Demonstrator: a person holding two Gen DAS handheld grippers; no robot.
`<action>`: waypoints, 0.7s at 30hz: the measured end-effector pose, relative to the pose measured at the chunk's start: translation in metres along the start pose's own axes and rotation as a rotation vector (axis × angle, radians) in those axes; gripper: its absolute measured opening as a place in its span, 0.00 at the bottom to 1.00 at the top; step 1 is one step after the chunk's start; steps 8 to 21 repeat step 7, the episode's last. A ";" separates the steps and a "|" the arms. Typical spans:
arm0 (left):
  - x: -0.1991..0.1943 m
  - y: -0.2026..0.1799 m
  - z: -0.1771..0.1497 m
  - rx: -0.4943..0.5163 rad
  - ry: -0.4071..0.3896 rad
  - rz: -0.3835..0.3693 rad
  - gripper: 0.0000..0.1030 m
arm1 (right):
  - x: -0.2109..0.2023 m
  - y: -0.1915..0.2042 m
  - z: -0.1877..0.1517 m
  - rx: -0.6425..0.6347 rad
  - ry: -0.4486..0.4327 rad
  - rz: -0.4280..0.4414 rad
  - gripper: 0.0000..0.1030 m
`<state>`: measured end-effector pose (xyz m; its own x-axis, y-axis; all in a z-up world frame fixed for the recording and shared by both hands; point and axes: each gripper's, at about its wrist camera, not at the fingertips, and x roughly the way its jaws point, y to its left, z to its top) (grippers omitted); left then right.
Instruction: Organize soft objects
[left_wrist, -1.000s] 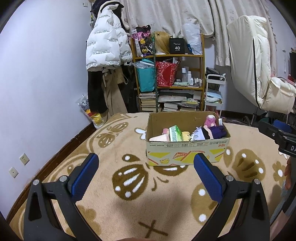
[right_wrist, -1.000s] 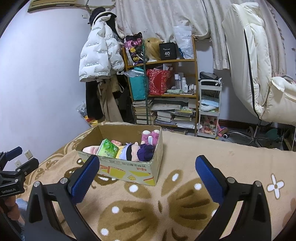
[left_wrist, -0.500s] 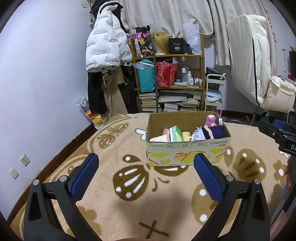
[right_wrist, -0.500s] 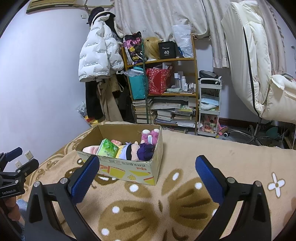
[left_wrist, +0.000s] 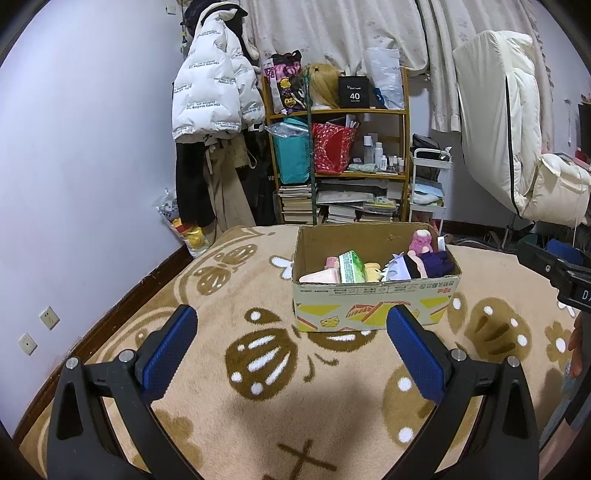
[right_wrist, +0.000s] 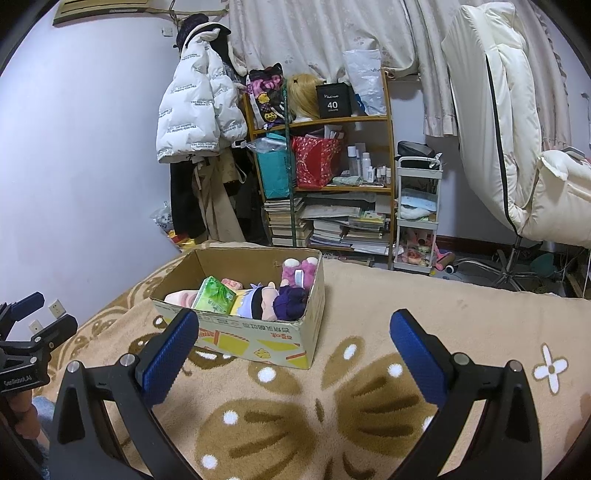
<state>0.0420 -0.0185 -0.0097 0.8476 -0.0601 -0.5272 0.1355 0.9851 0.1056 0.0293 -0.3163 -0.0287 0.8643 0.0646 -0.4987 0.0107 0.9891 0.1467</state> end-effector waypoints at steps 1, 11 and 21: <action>0.000 0.001 0.000 -0.002 0.001 0.000 0.99 | 0.001 0.000 0.000 0.000 0.000 0.000 1.00; 0.002 0.004 0.001 -0.006 0.006 0.013 0.99 | 0.002 -0.001 -0.001 -0.001 0.007 0.001 1.00; 0.002 0.004 0.001 -0.006 0.006 0.013 0.99 | 0.002 -0.001 -0.001 -0.001 0.007 0.001 1.00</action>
